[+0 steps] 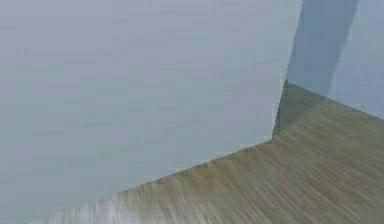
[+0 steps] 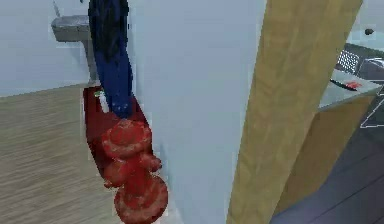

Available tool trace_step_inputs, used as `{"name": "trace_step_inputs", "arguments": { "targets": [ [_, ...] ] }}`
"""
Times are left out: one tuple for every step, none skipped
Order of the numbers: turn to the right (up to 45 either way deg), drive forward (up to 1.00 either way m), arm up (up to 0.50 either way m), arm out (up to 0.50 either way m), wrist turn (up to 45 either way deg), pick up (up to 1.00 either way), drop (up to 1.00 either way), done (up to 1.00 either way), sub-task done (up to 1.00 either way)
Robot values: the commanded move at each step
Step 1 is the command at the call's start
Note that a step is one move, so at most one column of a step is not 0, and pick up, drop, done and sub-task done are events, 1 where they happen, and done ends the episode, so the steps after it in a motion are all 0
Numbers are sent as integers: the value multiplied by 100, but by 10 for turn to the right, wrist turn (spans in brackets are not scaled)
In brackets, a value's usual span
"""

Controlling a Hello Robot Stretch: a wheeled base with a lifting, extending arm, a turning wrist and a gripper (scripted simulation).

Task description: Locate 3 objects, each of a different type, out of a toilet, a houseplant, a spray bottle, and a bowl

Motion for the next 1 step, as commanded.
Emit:
{"name": "trace_step_inputs", "arguments": {
  "targets": [
    [-450,0,0,0,0,0,0,0,0]
  ]
}}
